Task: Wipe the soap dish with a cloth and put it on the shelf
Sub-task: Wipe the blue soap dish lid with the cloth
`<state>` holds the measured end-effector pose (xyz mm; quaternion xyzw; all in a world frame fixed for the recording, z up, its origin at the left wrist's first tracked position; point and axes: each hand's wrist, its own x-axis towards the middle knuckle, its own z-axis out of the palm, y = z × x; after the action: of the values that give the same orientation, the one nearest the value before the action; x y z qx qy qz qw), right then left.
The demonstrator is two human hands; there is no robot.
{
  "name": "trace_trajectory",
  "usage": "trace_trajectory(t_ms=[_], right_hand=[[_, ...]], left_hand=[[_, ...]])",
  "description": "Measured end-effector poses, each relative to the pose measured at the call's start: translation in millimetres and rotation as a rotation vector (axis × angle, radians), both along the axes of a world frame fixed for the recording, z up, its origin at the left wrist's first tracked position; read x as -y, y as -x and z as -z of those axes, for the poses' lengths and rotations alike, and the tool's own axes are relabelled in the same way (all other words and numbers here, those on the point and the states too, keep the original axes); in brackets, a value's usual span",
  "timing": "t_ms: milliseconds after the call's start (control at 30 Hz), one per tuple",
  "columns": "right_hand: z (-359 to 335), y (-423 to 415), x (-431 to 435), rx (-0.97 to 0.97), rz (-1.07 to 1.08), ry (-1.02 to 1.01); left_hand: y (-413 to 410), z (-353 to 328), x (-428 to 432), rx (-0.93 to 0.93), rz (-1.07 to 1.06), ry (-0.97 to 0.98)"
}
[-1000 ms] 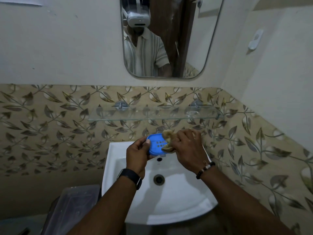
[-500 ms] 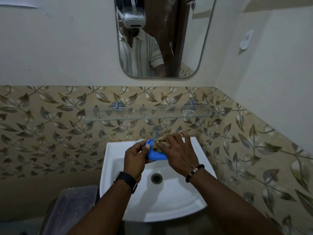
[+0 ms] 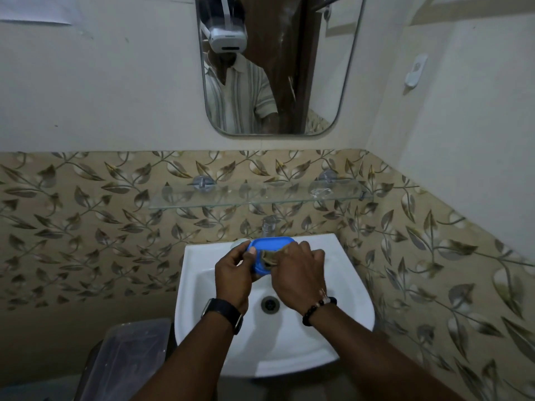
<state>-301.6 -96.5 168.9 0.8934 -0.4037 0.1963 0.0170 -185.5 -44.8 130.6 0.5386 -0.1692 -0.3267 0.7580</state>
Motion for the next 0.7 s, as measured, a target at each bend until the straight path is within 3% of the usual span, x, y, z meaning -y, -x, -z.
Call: trace_trajectory(t_ms=[133,233,333,433,600,700], right_hand=[[3.6,2.1,-7.3,0.075,-0.214,-0.087],[4.7,19.1,10.9,0.023,-0.28,0.116],[0.5,30.6,33.7,0.01,-0.129,0.242],[4.0,21.7,30.9,0.11,-0.018,0.128],[14.1,6.3,5.9,0.145,-0.263,-0.078],[9.0,26.5,21.4,0.062,-0.409,0.041]], left_hand=[[4.1,-2.9,-0.6,-0.016,0.018,0.001],[1.4,-10.2,-4.7,-0.011,0.051,0.028],[-0.7,-15.5,-6.1,-0.001,0.102,0.04],[3.2,-15.5,-3.9,0.002,0.142,0.023],[1.5,-14.3,-4.9,-0.036,0.13,-0.001],[-10.3,-11.5,-6.3,-0.065,0.078,-0.006]])
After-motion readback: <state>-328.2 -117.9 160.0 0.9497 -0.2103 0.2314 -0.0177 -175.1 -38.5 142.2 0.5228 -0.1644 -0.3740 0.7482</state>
